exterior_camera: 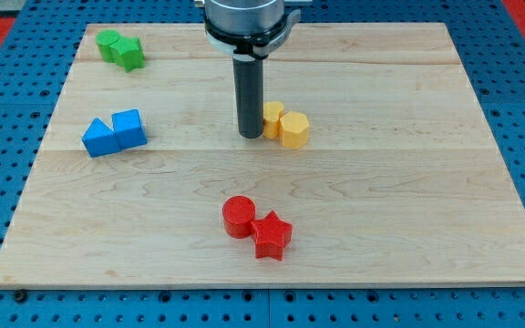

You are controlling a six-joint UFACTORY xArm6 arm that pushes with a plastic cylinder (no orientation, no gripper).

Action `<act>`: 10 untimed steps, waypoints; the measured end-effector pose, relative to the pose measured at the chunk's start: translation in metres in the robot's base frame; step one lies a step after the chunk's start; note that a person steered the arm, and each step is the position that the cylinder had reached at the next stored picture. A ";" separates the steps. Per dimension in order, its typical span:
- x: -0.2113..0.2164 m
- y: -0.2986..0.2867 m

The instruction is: Push the yellow heart towards the top right

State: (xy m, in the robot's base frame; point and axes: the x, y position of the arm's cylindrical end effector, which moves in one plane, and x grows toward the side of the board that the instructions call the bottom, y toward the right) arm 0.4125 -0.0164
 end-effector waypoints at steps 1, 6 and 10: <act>0.000 0.000; -0.045 0.152; -0.039 0.041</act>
State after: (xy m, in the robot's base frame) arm 0.3736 0.0248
